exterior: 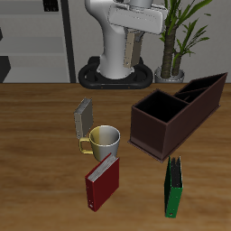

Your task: Place the right yellow book into the left desk caddy's front compartment

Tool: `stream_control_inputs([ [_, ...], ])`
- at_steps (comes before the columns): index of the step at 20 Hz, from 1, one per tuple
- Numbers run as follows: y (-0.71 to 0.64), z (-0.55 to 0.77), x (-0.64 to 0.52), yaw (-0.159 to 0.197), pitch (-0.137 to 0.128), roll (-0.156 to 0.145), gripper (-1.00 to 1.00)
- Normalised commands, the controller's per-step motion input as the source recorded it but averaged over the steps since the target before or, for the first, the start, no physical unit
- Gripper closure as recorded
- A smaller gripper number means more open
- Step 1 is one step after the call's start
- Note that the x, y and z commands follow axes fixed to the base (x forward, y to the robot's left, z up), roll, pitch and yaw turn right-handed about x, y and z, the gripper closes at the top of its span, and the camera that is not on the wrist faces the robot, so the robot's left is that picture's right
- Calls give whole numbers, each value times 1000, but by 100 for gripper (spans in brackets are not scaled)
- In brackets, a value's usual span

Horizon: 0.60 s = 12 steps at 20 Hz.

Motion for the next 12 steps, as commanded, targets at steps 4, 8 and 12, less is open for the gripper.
stream_control_inputs([
  [4, 160, -90, 88, -37, 19, -29, 100],
  [8, 260, -178, 99, -57, 43, -42, 100],
  [12, 372, -106, 53, -34, 28, -2, 100],
])
